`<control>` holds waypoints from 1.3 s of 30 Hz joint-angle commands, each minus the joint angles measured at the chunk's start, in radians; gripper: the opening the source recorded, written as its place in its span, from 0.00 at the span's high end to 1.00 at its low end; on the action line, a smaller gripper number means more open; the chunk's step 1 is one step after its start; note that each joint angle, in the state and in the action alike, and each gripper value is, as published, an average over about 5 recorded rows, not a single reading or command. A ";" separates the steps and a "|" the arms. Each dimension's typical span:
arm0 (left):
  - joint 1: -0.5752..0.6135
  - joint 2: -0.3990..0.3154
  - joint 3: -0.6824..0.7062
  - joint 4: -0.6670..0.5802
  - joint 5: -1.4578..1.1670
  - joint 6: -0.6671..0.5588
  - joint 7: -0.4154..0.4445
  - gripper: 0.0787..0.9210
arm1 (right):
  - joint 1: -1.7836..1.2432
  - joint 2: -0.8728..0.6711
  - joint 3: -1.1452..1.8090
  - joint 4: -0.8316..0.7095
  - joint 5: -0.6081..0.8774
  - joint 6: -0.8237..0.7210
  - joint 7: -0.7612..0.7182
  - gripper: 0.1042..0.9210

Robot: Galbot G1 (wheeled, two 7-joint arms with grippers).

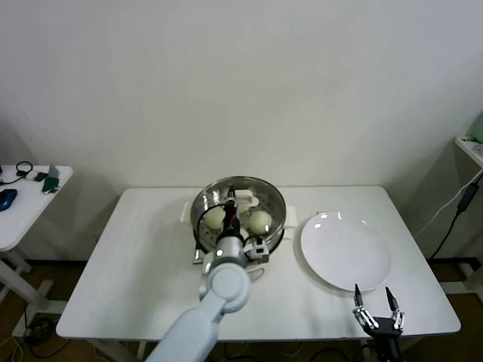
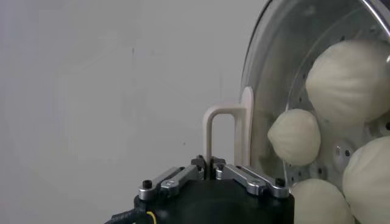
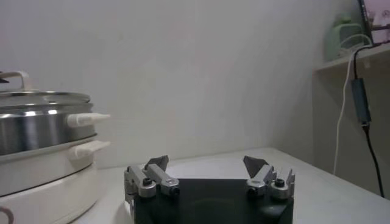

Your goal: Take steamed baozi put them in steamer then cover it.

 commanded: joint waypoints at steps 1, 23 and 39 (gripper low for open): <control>0.006 0.007 -0.004 0.009 -0.011 -0.004 -0.013 0.92 | 0.000 0.001 0.002 0.003 -0.001 0.001 -0.002 0.12; 0.015 0.008 -0.013 0.030 -0.010 -0.030 -0.039 0.92 | 0.000 0.006 0.006 0.013 -0.004 -0.001 0.001 0.12; 0.026 0.022 -0.005 -0.040 -0.047 -0.015 -0.027 0.66 | -0.003 0.007 0.005 0.024 -0.003 -0.016 0.004 0.12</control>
